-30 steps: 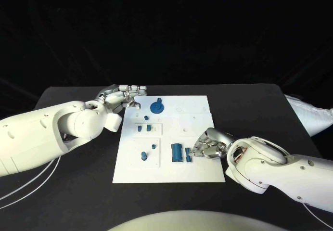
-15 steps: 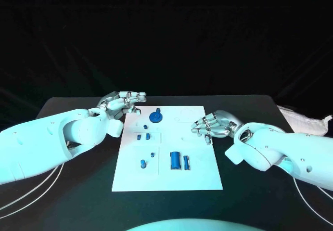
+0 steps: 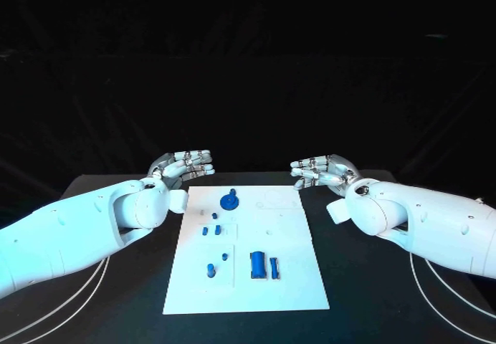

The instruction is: Assemble the parts on the task board

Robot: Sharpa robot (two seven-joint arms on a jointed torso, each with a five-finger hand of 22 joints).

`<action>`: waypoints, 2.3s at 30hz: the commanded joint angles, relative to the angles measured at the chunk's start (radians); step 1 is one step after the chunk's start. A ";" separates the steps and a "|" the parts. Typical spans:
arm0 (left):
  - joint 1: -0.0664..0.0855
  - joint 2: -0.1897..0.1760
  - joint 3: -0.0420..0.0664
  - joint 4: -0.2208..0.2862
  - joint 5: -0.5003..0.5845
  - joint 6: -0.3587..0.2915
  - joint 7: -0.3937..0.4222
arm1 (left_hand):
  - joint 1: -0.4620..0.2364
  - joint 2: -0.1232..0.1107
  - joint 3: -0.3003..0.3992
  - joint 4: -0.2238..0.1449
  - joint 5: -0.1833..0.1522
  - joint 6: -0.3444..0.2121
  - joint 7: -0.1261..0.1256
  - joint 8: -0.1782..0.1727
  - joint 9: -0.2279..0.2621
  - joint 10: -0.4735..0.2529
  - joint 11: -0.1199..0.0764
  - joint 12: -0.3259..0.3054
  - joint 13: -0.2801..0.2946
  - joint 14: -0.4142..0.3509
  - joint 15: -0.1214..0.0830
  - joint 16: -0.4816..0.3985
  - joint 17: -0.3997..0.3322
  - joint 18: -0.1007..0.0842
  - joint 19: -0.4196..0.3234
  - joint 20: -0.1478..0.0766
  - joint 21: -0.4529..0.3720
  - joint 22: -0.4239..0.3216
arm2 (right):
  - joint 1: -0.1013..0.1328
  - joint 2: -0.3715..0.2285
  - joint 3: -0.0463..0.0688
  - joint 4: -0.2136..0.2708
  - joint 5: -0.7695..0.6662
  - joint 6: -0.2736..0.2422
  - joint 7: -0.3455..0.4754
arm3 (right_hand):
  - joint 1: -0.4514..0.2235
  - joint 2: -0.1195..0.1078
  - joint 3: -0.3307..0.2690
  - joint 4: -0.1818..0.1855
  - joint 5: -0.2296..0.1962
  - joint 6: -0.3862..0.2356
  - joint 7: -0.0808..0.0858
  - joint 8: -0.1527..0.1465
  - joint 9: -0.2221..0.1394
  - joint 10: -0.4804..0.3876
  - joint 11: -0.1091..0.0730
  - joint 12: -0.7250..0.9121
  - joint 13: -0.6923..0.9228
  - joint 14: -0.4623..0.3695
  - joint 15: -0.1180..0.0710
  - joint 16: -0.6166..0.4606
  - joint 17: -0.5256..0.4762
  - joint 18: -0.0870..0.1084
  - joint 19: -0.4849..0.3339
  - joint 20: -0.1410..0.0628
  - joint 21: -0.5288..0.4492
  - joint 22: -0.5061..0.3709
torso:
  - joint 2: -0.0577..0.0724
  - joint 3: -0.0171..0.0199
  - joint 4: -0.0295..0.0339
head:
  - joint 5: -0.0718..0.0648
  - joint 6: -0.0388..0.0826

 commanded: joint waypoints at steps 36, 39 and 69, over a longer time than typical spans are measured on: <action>-0.141 -0.056 0.036 0.305 -0.141 -0.479 0.187 | -1.139 0.122 -0.337 -0.003 -0.061 -0.849 -0.184 -0.110 -0.066 -0.903 -0.142 -0.142 -0.063 -0.843 -0.091 -0.367 -0.245 -0.171 -0.755 -0.206 -0.258 -0.412 | -0.101 0.005 0.026 0.260 0.213 -0.503 0.240 | -1.201 0.014 -0.156 -0.053 -0.152 -0.819 -0.181 -0.067 -0.164 -0.953 -0.116 -0.067 -0.125 -1.026 -0.057 -0.189 -0.381 -0.178 -0.867 -0.161 -0.331 -0.258 | -0.066 0.0266 0.0189 | 0.021 0.084; -0.141 -0.056 0.036 0.305 -0.141 -0.479 0.187 | -1.164 0.122 -0.409 -0.003 -0.061 -0.868 -0.184 -0.110 -0.066 -0.922 -0.142 -0.142 -0.063 -0.863 -0.091 -0.367 -0.245 -0.171 -0.771 -0.206 -0.258 -0.420 | -0.101 0.005 0.026 0.260 0.213 -0.503 0.240 | -1.228 0.014 -0.156 -0.053 -0.152 -0.837 -0.181 -0.067 -0.164 -0.975 -0.116 -0.067 -0.125 -1.050 -0.057 -0.189 -0.389 -0.178 -0.887 -0.161 -0.331 -0.258 | -0.066 0.0266 0.0189 | 0.021 0.084; -0.141 -0.056 0.036 0.305 -0.141 -0.479 0.187 | -1.375 0.122 -0.409 -0.003 -0.061 -1.025 -0.184 -0.110 -0.066 -1.090 -0.142 -0.142 -0.063 -1.022 -0.091 -0.367 -0.245 -0.171 -0.913 -0.206 -0.258 -0.492 | -0.101 0.005 0.026 0.260 0.213 -0.503 0.240 | -1.453 0.014 -0.156 -0.053 -0.152 -0.991 -0.181 -0.067 -0.164 -1.153 -0.116 -0.067 -0.125 -1.246 -0.057 -0.189 -0.460 -0.178 -1.054 -0.161 -0.331 -0.258 | -0.066 0.0266 0.0189 | 0.021 0.084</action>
